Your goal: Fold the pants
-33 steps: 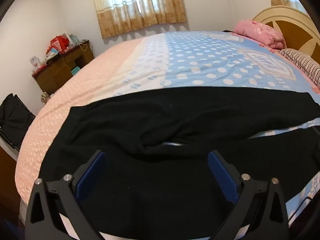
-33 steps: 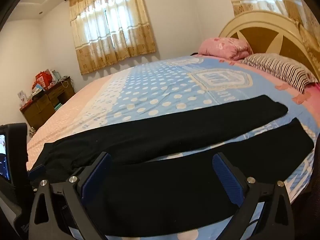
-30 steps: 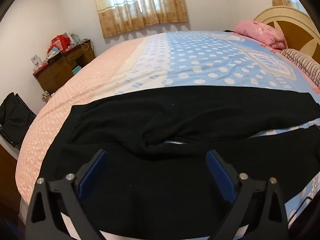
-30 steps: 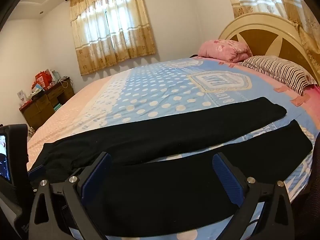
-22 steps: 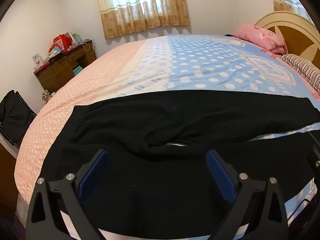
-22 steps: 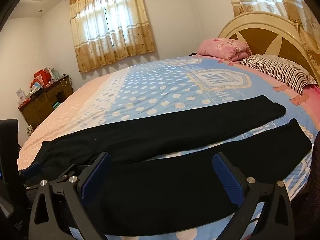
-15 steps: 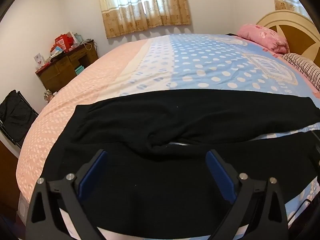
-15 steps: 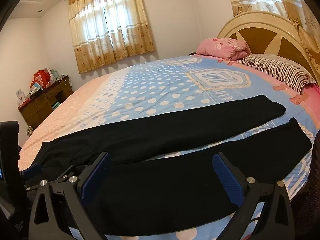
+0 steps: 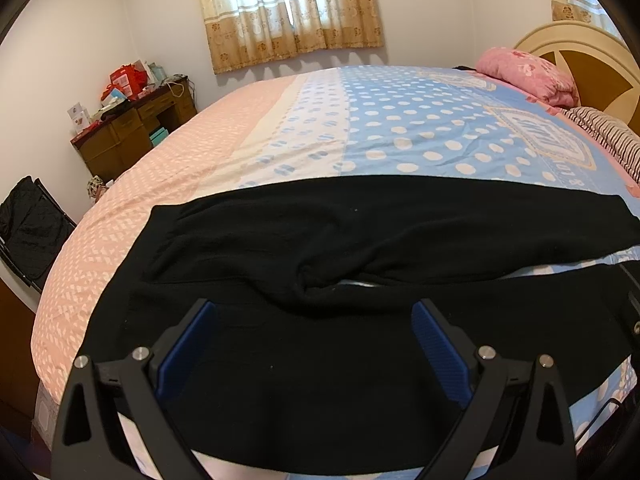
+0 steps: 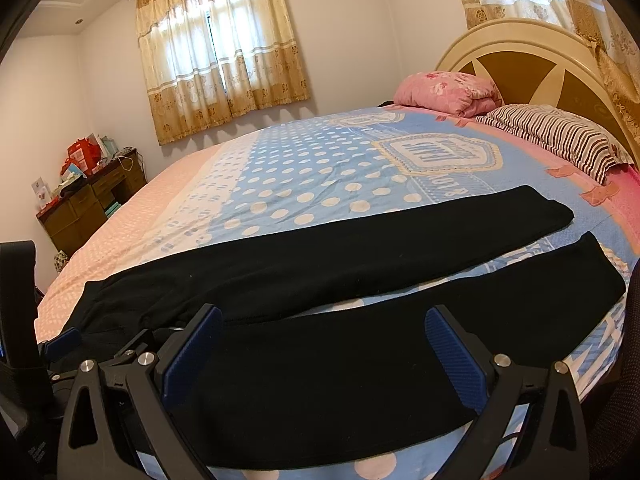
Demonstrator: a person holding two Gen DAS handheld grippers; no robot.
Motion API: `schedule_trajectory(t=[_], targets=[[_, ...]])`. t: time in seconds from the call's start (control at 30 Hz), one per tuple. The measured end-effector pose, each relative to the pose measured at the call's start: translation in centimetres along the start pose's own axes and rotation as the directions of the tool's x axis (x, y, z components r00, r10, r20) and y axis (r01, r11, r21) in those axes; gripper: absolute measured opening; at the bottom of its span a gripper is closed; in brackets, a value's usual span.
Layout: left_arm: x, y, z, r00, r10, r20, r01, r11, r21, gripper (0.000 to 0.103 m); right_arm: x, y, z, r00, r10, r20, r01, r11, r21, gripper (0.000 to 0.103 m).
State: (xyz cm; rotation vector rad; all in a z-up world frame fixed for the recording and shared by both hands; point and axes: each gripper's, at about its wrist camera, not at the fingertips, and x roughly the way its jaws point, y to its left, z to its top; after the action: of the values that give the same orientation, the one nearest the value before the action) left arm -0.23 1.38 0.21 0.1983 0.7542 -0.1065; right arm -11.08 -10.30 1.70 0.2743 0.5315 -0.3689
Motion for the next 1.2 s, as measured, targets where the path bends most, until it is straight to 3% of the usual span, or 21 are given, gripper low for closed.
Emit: schedule_trajectory(t=[1.2], targets=[[-0.29,-0.42,-0.24,1.0,-0.002,-0.008,0.002,1.0,0.01,0.1,0.39,0.07,-0.34,0.999,-0.012,-0.034,0.012,1.0,0.0,0.102]])
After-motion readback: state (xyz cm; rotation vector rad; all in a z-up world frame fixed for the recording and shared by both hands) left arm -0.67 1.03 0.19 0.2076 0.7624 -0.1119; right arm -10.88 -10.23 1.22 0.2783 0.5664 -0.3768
